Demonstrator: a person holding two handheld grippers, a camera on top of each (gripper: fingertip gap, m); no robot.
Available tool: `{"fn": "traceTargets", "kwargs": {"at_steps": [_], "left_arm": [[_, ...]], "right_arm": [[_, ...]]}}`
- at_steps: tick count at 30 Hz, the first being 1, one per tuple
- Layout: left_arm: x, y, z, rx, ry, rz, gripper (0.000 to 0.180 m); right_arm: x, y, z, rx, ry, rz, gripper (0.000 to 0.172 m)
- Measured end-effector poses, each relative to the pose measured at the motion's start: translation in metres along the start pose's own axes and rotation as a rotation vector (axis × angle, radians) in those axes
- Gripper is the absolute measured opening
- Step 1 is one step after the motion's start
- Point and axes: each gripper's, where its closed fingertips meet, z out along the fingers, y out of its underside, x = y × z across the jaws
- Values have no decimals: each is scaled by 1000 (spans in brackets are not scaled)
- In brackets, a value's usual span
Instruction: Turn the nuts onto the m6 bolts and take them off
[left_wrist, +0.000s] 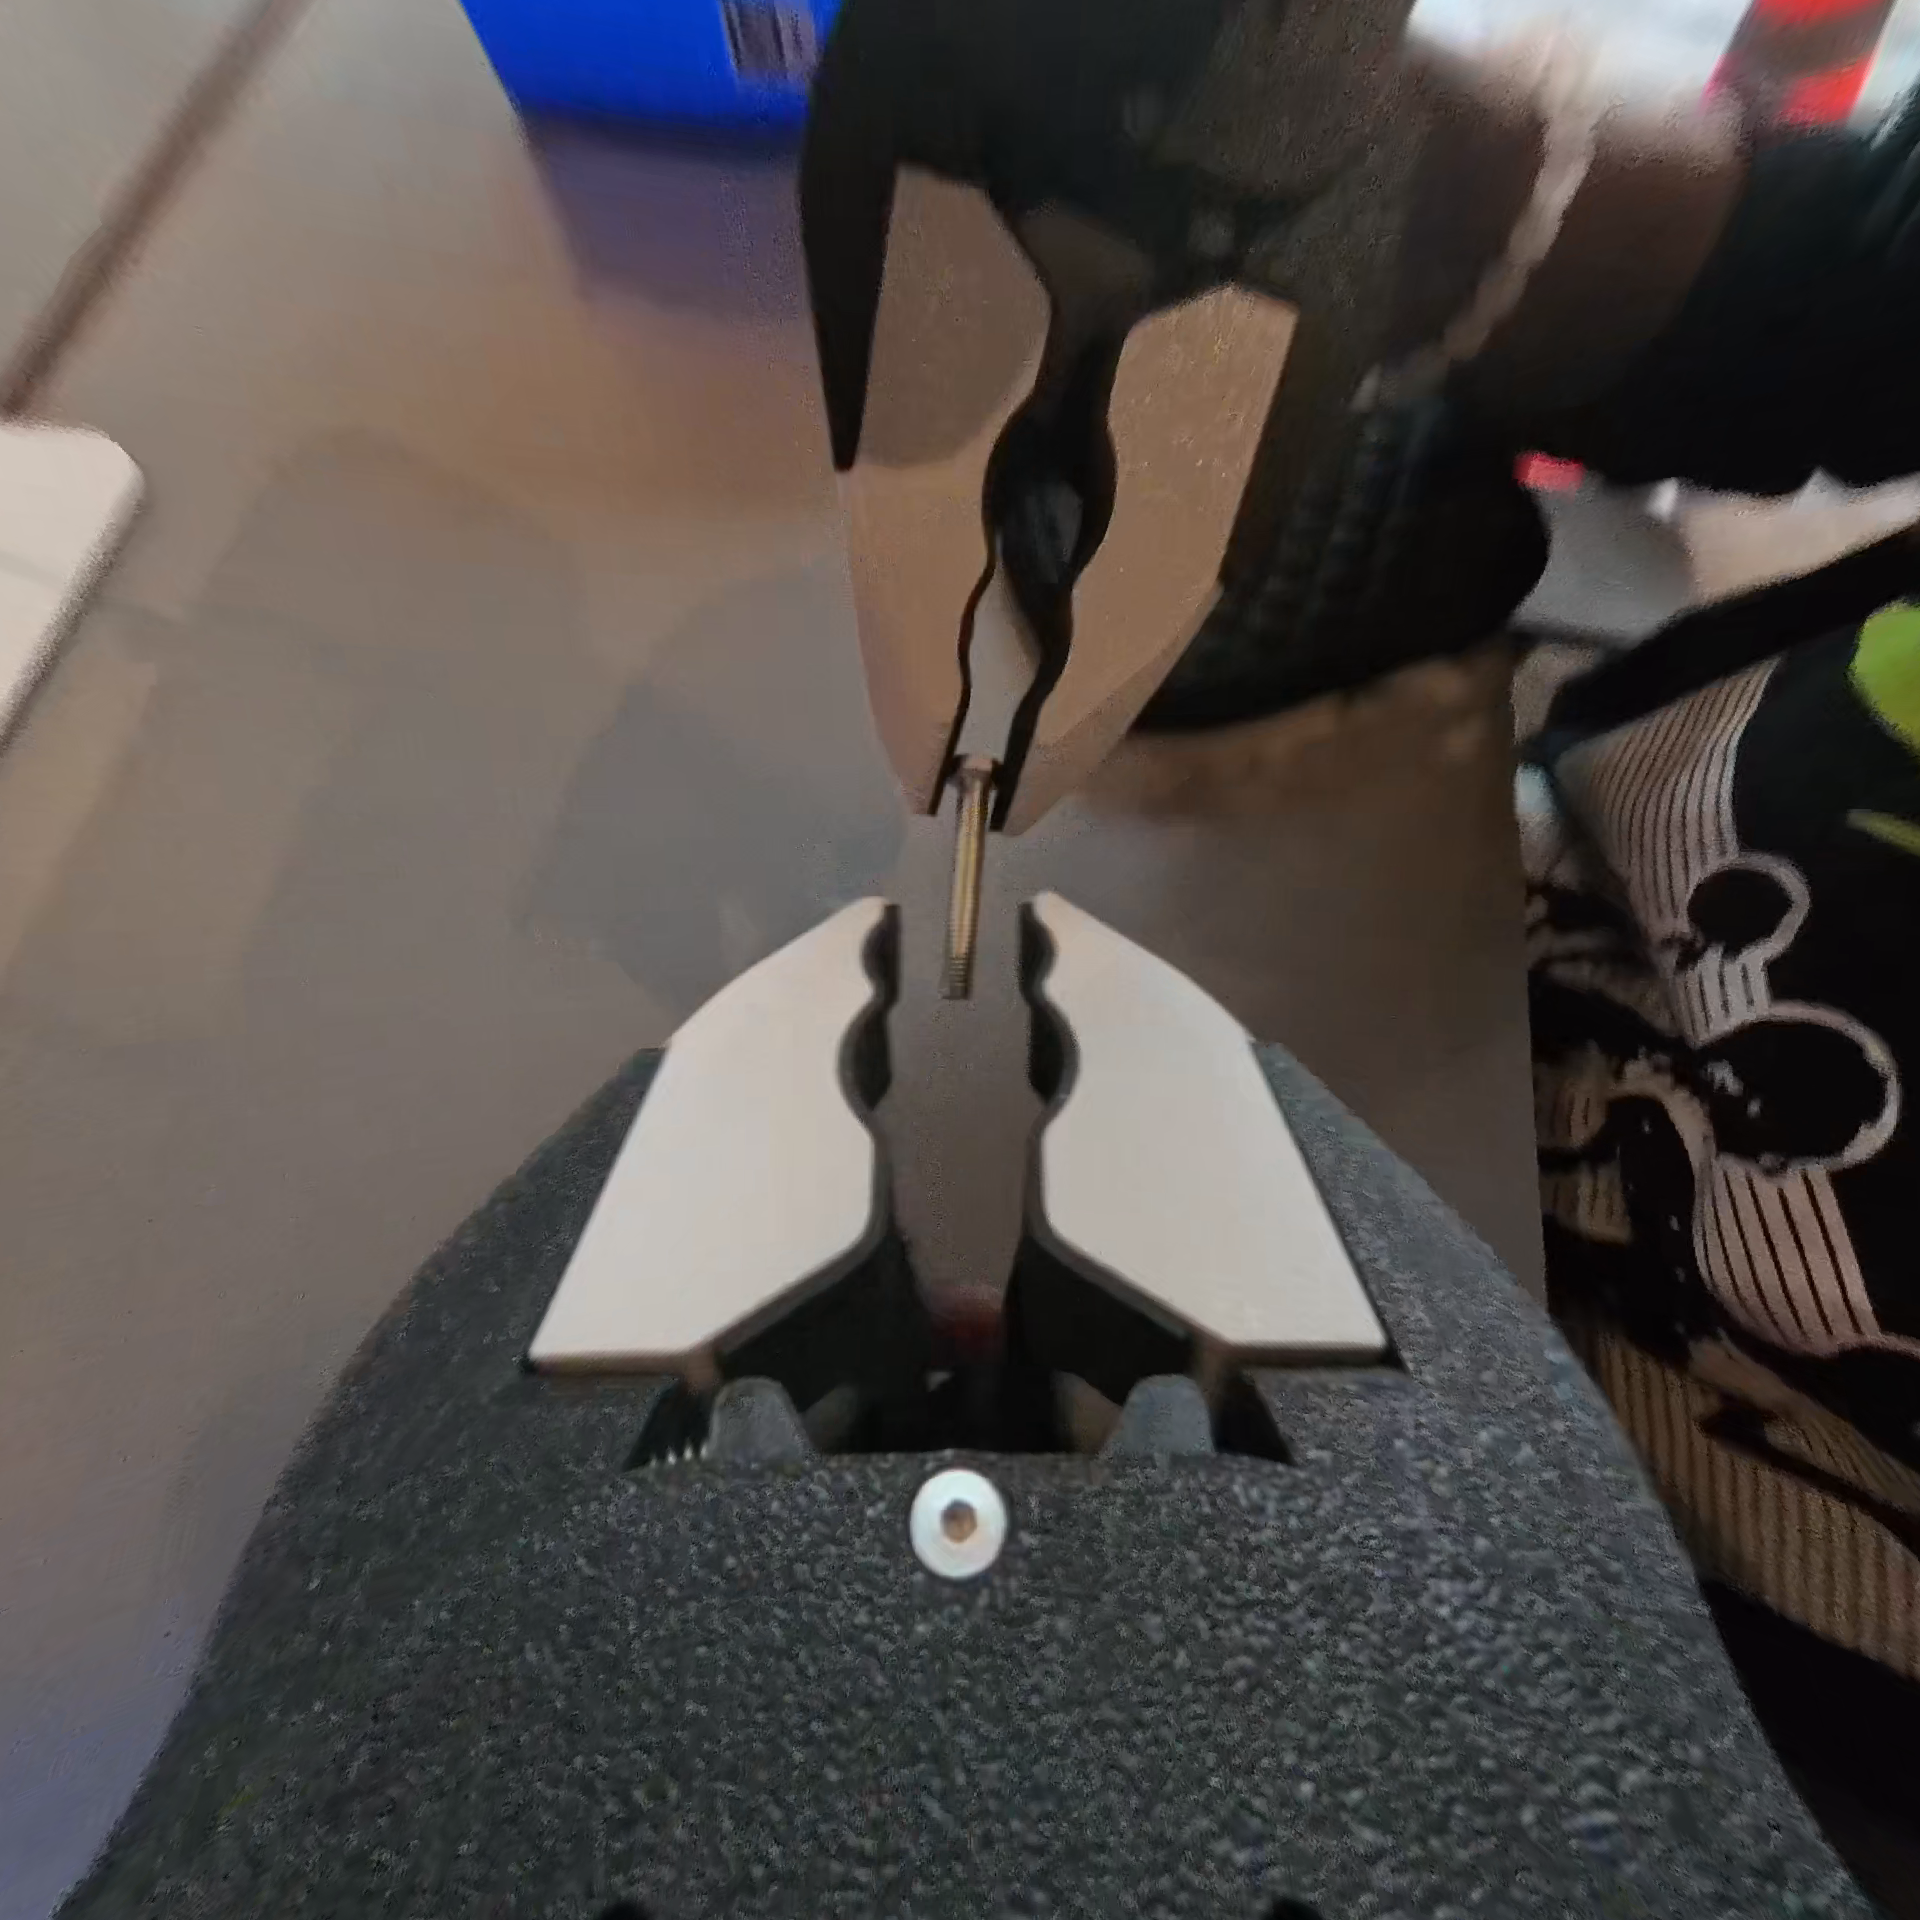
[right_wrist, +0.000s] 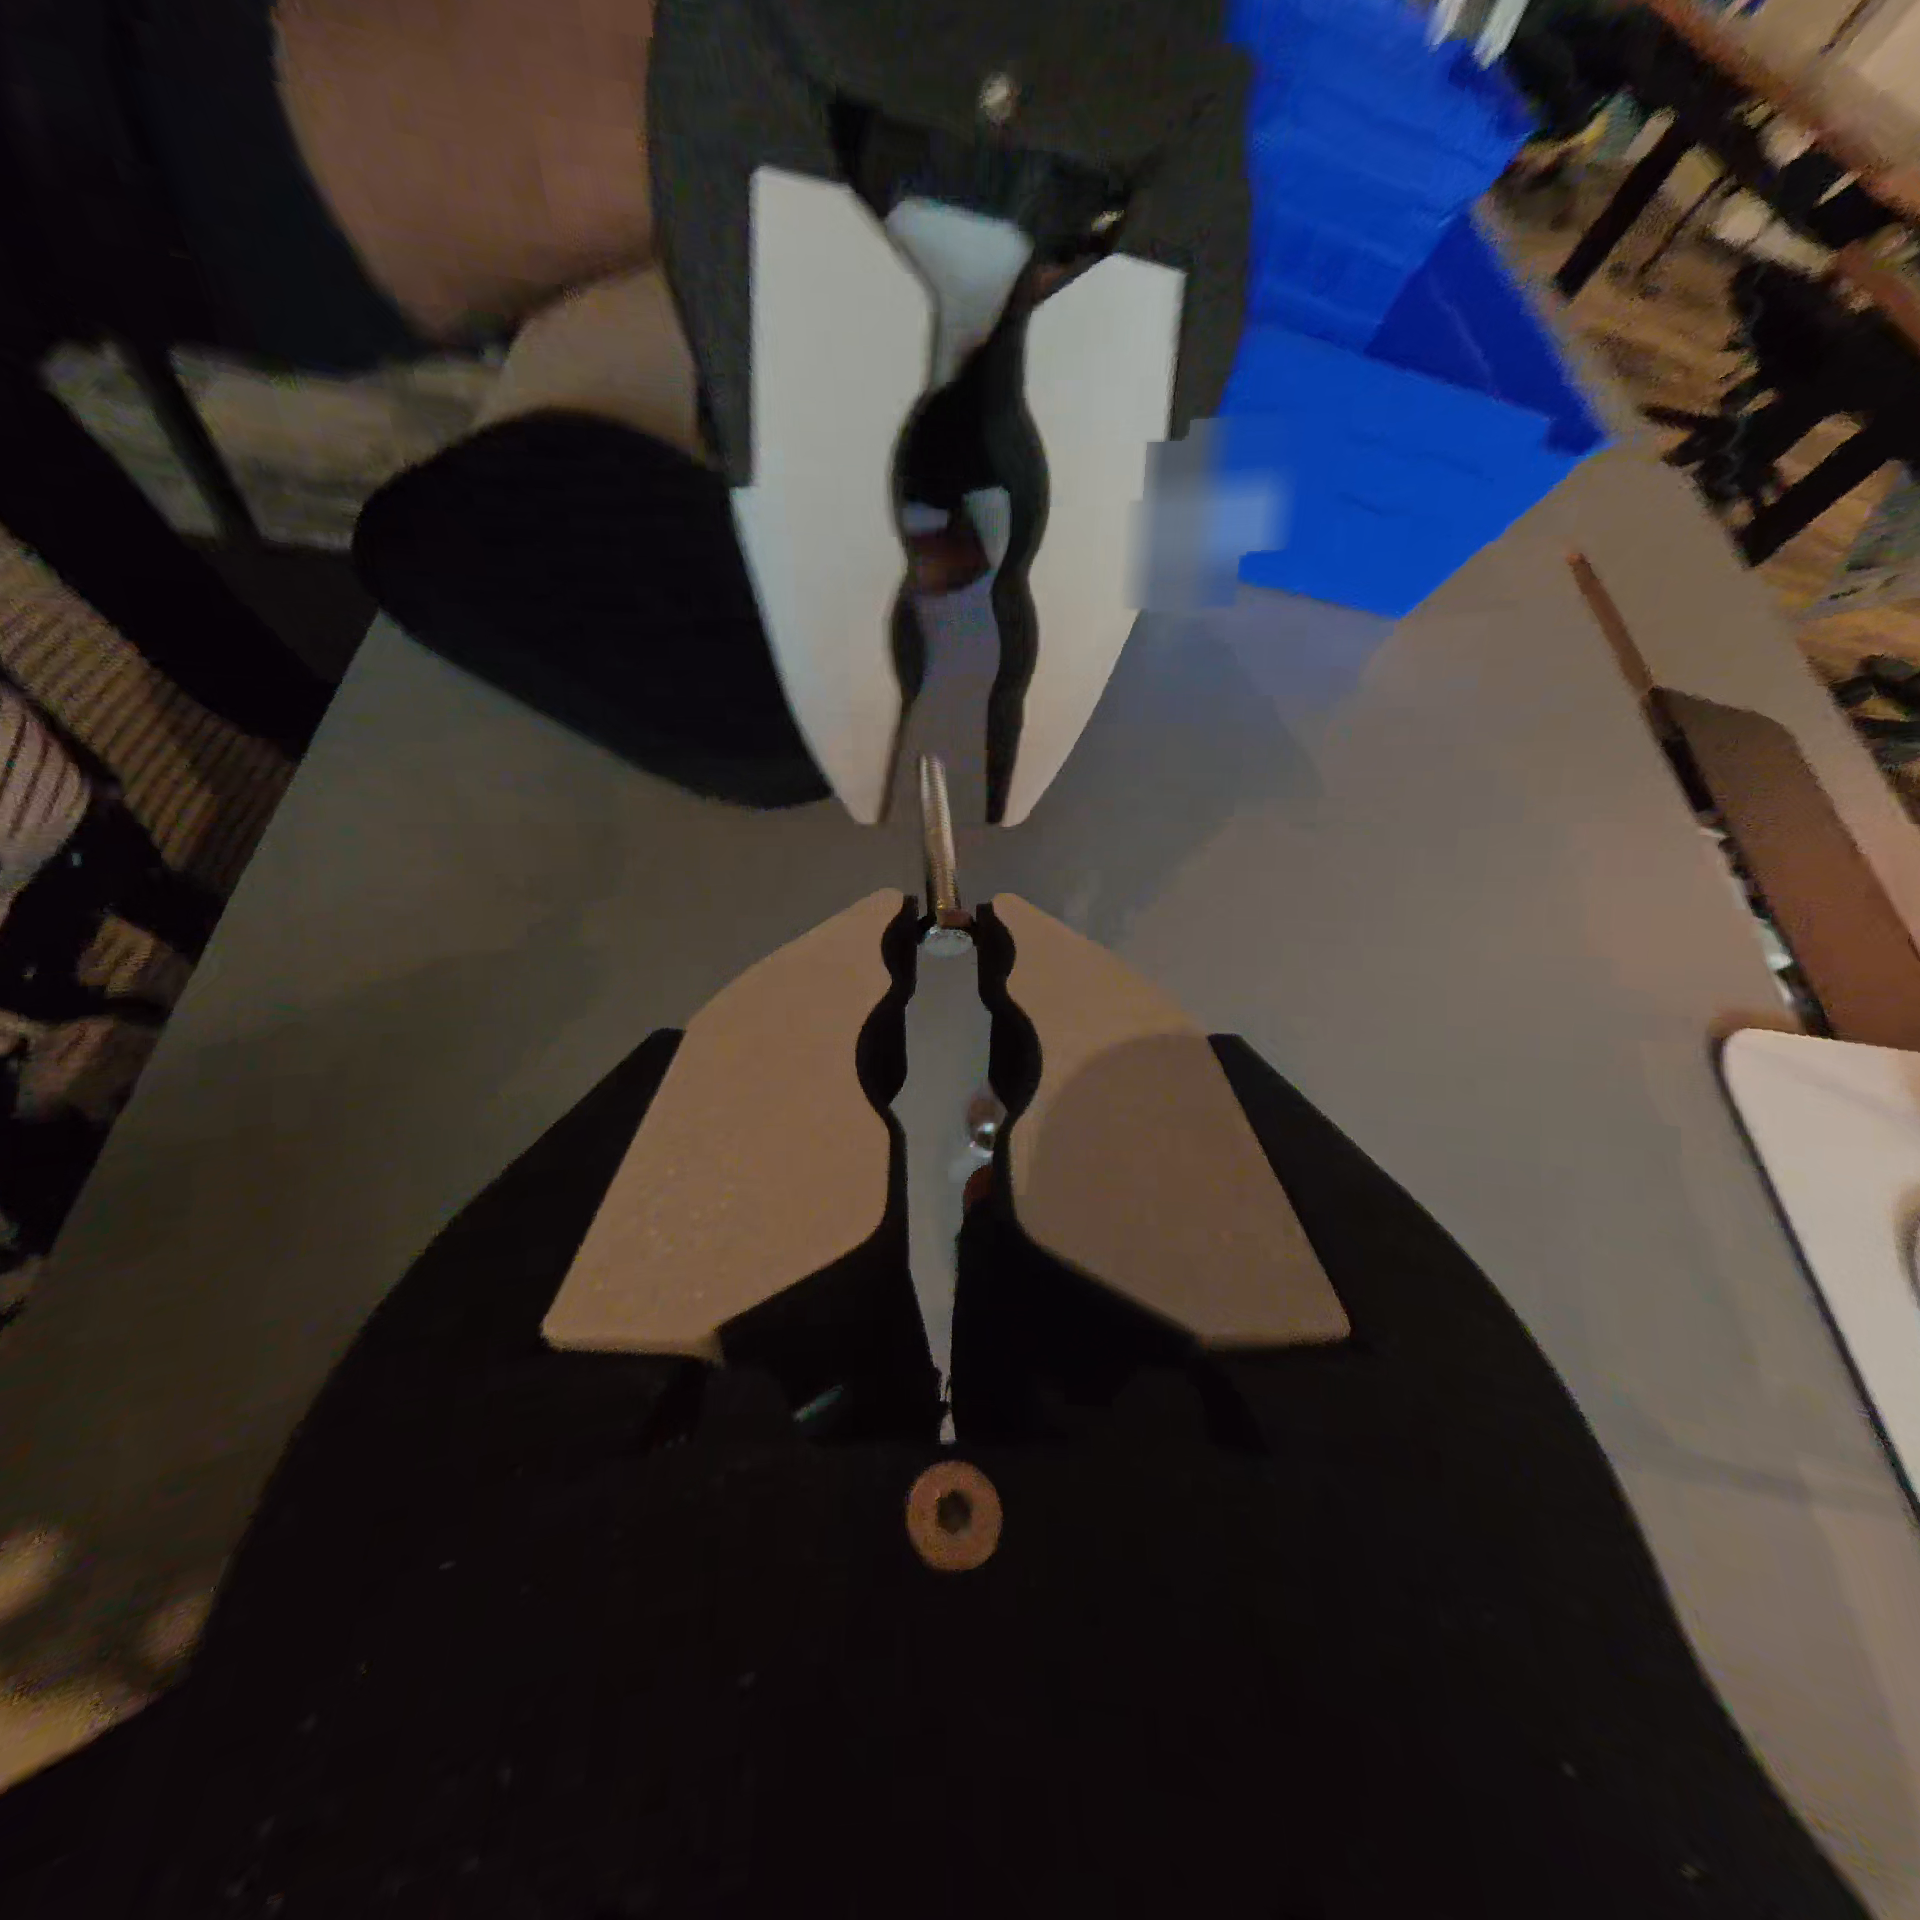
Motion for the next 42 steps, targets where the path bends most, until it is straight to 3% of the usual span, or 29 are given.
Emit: {"fn": "traceTargets", "kwargs": {"at_steps": [2,7,12,15,20,27,31,34,37,42], "left_arm": [[-5,-21,-12,213,-20,-15,41],[-19,-68,-54,804,-43,-185,44],[-19,-82,-73,1146,65,-385,36],[-15,-89,-80,1256,149,-440,28],[-10,-99,-76,1246,146,-398,23],[-13,-100,-75,1220,101,-377,5],[-12,-98,-73,1161,84,-342,5],[-8,-96,-69,1068,72,-286,4],[-4,-88,-60,910,33,-196,4],[0,-68,-40,634,-48,-33,5]], "right_arm": [[13,-12,-10,102,60,51,10],[37,-45,-33,366,183,167,10],[41,-78,-49,667,155,343,10],[39,-86,-48,775,89,454,10],[35,-88,-40,876,-14,605,10],[29,-89,-37,877,-38,616,10],[26,-88,-35,872,-68,629,10],[22,-83,-33,822,-84,609,12],[27,-71,-37,703,-15,526,29],[27,-73,-46,545,73,301,25]]}}
